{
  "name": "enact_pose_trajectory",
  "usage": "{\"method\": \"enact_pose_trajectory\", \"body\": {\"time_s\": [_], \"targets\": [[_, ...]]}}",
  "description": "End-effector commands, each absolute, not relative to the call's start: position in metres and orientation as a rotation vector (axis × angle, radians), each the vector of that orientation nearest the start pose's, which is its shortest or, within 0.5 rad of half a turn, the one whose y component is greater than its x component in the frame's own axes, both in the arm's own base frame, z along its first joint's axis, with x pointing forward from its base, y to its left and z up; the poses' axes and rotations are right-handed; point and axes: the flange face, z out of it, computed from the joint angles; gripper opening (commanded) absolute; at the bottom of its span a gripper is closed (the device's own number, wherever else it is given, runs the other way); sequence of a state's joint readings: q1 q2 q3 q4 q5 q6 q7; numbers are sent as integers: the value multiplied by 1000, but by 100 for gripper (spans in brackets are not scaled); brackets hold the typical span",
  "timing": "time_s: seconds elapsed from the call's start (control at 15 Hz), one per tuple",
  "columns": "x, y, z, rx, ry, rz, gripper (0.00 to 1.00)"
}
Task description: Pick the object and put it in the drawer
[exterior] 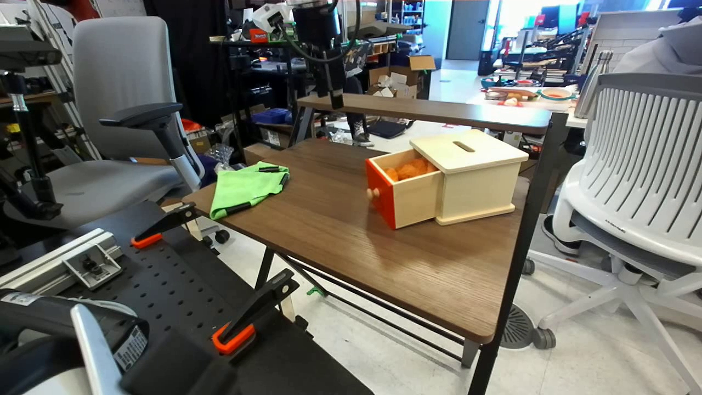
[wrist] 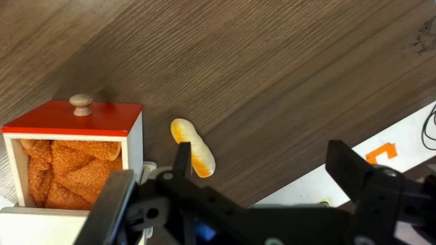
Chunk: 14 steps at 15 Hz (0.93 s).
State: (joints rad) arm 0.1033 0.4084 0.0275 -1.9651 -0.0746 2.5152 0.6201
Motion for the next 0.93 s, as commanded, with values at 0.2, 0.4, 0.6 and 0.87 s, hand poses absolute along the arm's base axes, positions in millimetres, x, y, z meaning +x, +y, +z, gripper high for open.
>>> {"method": "enact_pose_trajectory", "body": {"time_s": [0.2,0.4,0.6,0.87], "targets": [[654,62,248,-3158,551,-81,100],[666,49,234,-3190,508,-44,100],[679,35,217,-3208,492,-27,100],[693,23,191,-3237,469,-50,100]]}}
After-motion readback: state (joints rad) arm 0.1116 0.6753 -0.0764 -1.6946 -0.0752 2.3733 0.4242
